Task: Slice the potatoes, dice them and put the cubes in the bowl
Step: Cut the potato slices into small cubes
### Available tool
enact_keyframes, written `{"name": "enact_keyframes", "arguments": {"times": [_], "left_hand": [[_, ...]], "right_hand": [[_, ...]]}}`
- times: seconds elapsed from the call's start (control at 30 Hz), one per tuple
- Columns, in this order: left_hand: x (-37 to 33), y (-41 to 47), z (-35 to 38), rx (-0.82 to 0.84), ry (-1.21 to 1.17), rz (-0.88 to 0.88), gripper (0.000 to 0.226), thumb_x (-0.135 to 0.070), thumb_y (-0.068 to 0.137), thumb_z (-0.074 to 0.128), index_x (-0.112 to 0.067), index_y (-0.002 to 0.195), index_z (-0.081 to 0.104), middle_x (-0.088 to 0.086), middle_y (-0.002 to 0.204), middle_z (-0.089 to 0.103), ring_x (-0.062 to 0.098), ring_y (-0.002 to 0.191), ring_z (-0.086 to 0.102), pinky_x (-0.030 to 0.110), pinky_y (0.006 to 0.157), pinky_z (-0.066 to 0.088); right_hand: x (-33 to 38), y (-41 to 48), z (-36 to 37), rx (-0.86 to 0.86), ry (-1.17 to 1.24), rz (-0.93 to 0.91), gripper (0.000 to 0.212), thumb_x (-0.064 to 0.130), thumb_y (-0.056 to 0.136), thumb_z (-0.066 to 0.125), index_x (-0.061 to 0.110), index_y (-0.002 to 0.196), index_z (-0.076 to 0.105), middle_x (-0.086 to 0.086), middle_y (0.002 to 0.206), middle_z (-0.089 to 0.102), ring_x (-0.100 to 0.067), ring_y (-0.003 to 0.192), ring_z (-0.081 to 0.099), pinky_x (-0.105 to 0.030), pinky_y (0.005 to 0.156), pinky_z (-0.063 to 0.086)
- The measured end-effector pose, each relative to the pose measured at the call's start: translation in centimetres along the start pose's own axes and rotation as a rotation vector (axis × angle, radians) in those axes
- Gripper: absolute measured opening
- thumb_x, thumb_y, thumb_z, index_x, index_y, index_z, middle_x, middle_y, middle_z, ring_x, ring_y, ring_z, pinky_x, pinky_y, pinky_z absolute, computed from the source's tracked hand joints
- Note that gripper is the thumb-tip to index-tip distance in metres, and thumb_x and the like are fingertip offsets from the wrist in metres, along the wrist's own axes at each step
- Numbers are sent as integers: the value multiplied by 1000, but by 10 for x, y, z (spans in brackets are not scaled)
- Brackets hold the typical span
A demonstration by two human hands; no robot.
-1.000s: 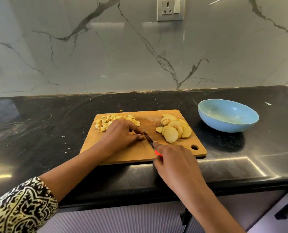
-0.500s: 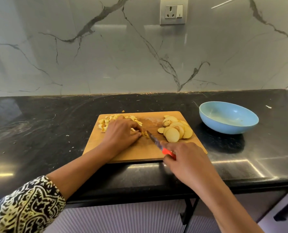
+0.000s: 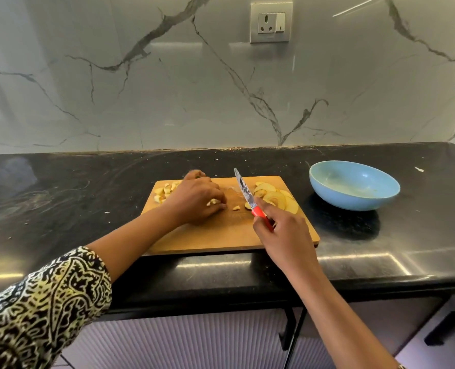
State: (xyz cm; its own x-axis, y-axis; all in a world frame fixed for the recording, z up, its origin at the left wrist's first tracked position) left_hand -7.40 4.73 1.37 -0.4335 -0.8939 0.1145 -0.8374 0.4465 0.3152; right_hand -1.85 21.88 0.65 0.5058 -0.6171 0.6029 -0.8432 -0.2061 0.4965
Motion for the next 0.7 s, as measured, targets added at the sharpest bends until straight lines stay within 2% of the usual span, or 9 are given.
{"name": "enact_keyframes", "arguments": {"times": [0.07,0.17,0.27,0.33,0.43,0.57,0.63,0.7], "left_hand": [[11,0,-1,4,63,-55,25,-38,94,53,-29,113,67,-8,119,65,14,117,53,38,110,20],[20,-5,-3,-24,61,-131,26,-35,95,52,-30,117,66,-7,123,63,14,120,51,38,110,20],[18,-11,-6,-69,-17,-74,25,-35,92,57,-31,114,67,-9,124,63,13,122,49,38,108,23],[12,-15,-3,-33,-46,-11,27,-42,90,59,-31,113,68,-11,123,63,12,122,49,39,106,25],[11,-17,-1,-58,20,29,22,-39,89,63,-30,107,72,-9,114,68,16,113,57,42,99,33],[23,-18,-7,-128,144,-27,14,-33,83,71,-27,95,75,-6,105,71,21,101,63,42,86,40],[24,-18,-12,-189,155,-45,13,-31,80,74,-25,92,75,-4,102,72,23,98,64,41,82,41],[25,-18,-18,-251,87,-92,15,-31,82,72,-25,96,74,-4,104,71,21,99,63,40,84,40]], "right_hand": [[-1,1,1,7,1,6,41,22,94,57,26,134,54,11,56,46,8,62,47,-13,54,38],[-4,1,1,11,19,26,41,23,94,57,27,135,54,11,56,47,4,58,47,-14,53,38],[-6,2,2,4,26,43,41,24,93,57,29,134,54,12,56,47,-3,51,45,-15,51,37],[-8,3,1,1,32,55,41,23,93,57,30,133,55,11,53,44,-3,51,45,-16,51,38],[-11,3,1,-2,45,60,40,22,93,58,29,132,56,10,52,42,3,54,46,-16,52,38],[-21,7,-2,-36,51,92,37,29,94,56,32,131,57,10,61,51,-7,50,41,-14,49,36],[-28,9,-6,-63,59,112,37,33,94,55,34,131,57,8,69,58,-8,54,42,-17,47,33],[-33,10,-10,-78,72,121,37,33,93,54,34,130,58,8,67,56,-8,51,41,-17,47,29]]}}
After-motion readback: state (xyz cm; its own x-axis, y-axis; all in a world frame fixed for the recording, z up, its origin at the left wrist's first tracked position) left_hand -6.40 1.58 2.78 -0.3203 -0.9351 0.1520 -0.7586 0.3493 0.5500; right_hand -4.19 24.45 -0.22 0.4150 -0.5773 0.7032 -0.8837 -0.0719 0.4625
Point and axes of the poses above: each hand's wrist, its own y-axis towards the middle knuckle, its own z-axis out of the palm, x = y × z, the point moved 7 cm from there along y, towards the middle knuckle
